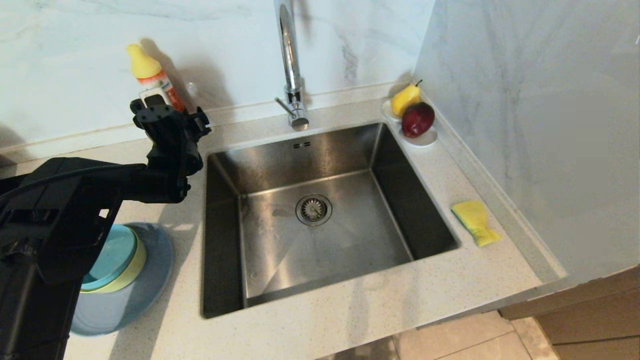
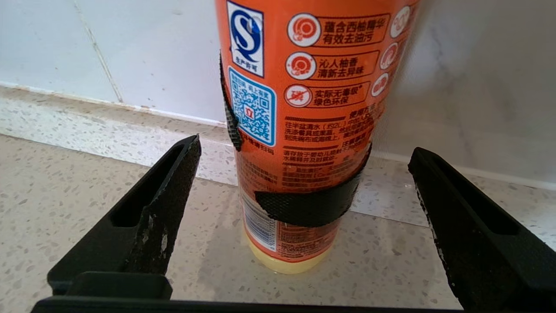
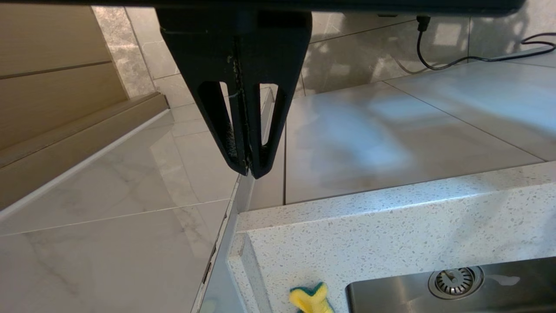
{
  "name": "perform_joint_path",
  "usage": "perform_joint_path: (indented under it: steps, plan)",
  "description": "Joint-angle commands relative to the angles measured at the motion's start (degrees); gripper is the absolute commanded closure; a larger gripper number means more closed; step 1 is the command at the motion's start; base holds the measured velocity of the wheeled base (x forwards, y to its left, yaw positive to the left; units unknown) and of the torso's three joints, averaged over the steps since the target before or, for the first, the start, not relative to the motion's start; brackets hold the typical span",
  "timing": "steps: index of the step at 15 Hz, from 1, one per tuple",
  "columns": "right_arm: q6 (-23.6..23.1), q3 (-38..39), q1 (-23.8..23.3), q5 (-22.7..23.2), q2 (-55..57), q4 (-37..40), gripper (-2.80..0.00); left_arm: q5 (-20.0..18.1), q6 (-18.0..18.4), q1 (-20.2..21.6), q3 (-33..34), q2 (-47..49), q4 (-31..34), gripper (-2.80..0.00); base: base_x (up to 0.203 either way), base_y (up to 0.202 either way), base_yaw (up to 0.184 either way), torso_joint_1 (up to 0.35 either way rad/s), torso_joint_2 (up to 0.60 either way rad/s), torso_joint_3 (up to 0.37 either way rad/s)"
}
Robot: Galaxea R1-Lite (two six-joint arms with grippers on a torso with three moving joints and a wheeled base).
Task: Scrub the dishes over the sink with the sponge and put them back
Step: Grab the dish soap
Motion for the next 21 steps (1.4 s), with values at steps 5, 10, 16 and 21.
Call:
perform_joint_path:
  steps: [5, 10, 16, 21]
  plan:
    - [-0.02, 0.01, 0.04, 0.04, -0.02, -0.02, 0.00, 0.15, -0.03, 0.02, 0.01, -0.30, -0.44, 0.00, 0.000, 0.000, 0.000, 0.000, 0.00, 0.000]
    - [-0.02, 0.01, -0.05, 0.04, -0.02, -0.02, 0.00, -0.29, -0.03, 0.02, 0.01, -0.01, -0.44, 0.00, 0.000, 0.000, 0.000, 0.000, 0.00, 0.000]
    - [-0.04, 0.01, 0.04, 0.04, -0.02, -0.02, 0.00, -0.20, -0.12, 0.11, 0.01, -0.07, -0.91, 0.00, 0.000, 0.000, 0.000, 0.000, 0.00, 0.000]
    - [-0.02, 0.01, 0.03, 0.04, -0.02, -0.02, 0.00, 1.49, -0.48, 0.02, 4.51, -3.72, -2.24, 0.00, 0.000, 0.000, 0.000, 0.000, 0.00, 0.000]
